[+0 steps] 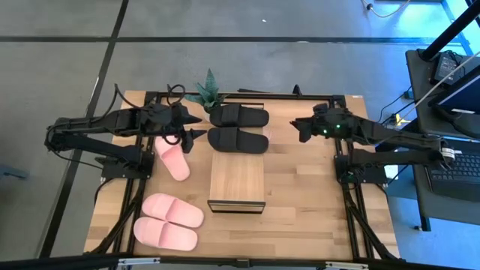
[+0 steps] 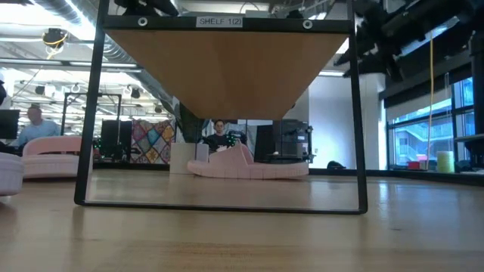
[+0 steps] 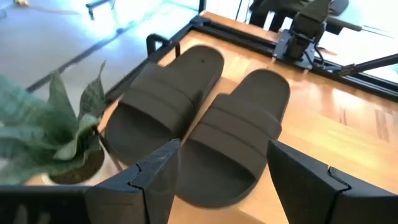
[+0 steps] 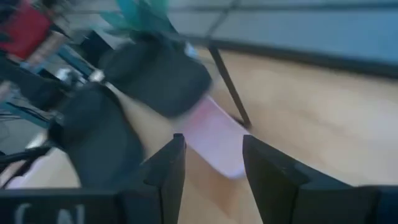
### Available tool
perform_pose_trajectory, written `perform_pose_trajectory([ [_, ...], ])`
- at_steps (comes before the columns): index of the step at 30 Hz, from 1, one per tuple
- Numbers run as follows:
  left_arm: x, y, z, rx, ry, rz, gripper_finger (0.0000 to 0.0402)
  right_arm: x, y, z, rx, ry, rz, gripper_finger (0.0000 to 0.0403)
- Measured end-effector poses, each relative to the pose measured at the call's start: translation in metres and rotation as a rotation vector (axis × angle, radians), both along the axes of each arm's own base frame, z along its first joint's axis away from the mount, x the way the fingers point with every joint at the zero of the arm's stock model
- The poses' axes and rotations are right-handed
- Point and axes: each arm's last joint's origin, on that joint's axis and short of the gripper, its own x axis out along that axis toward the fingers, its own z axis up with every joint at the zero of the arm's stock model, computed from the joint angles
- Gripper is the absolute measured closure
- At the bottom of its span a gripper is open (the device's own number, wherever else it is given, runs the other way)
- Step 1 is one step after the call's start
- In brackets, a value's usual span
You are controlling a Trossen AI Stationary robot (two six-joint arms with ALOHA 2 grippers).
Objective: Pick and place slides into the shelf
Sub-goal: Adjust the black slide on the shelf
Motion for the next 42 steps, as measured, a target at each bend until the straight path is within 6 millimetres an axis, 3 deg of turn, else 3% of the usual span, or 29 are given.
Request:
perform_pose_trajectory([
  [8, 0.007, -0.005, -0.013, 0.033, 0.132, -0.012, 0.0172, 0.000, -0.001, 0.007, -0.155, 0.011, 0.060, 0.0242],
  [13, 0.004, -0.012, -0.043, 0.071, 0.456, 0.105, 0.0173, -0.001, -0.005, 0.007, -0.161, 0.016, 0.041, 0.0242],
  [22, -0.001, -0.012, -0.085, -0.049, 0.937, 0.402, 0.0173, -0.003, -0.009, 0.007, -0.161, 0.020, 0.016, 0.0242],
  [30, 0.019, -0.008, -0.116, -0.181, 1.104, 0.473, 0.0173, -0.004, -0.012, 0.007, -0.156, 0.017, -0.002, 0.0242],
  [35, 0.020, -0.007, -0.134, -0.189, 1.195, 0.469, 0.0173, -0.004, -0.012, 0.007, -0.155, 0.016, -0.002, 0.0242],
  [42, 0.014, -0.008, -0.158, -0.212, 1.189, 0.500, 0.0173, -0.003, -0.012, 0.006, -0.114, -0.004, -0.022, 0.0242],
])
